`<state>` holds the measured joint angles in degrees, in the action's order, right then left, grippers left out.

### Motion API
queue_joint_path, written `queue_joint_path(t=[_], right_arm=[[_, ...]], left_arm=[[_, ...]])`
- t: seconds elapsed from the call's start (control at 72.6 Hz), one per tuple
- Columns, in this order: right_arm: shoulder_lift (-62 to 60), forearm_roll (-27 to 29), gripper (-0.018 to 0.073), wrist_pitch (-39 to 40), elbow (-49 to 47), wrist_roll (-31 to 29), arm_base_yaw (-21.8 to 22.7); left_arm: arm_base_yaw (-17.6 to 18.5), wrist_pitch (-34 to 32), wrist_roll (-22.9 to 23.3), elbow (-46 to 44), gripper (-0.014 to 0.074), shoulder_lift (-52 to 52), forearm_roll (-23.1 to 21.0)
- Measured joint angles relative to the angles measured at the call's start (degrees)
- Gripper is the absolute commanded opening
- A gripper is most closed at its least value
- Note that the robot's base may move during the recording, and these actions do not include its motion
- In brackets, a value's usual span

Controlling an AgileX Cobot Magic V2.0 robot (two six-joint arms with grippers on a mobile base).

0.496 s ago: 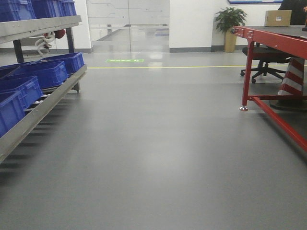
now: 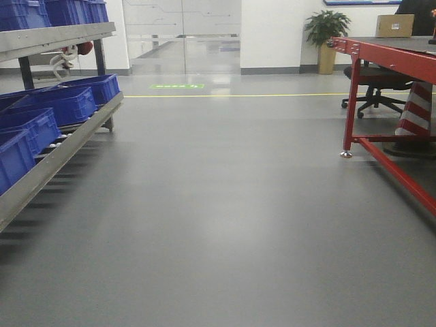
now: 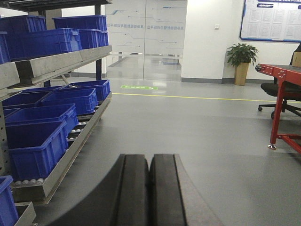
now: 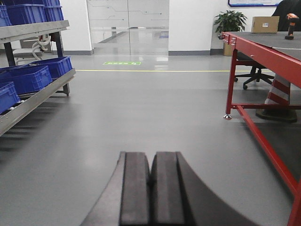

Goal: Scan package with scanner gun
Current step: 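Drive the base forward along the aisle past the blue bins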

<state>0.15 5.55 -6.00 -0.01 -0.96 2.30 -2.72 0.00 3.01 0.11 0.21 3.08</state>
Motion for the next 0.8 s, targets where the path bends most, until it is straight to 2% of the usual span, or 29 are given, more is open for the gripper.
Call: queue_joint_path(t=[0.799], right_arm=[[0.0,0.0,-0.0168,0.0,0.0,0.0,0.0]], left_arm=[[0.0,0.0,0.0,0.0,-0.0111,0.0,0.0]])
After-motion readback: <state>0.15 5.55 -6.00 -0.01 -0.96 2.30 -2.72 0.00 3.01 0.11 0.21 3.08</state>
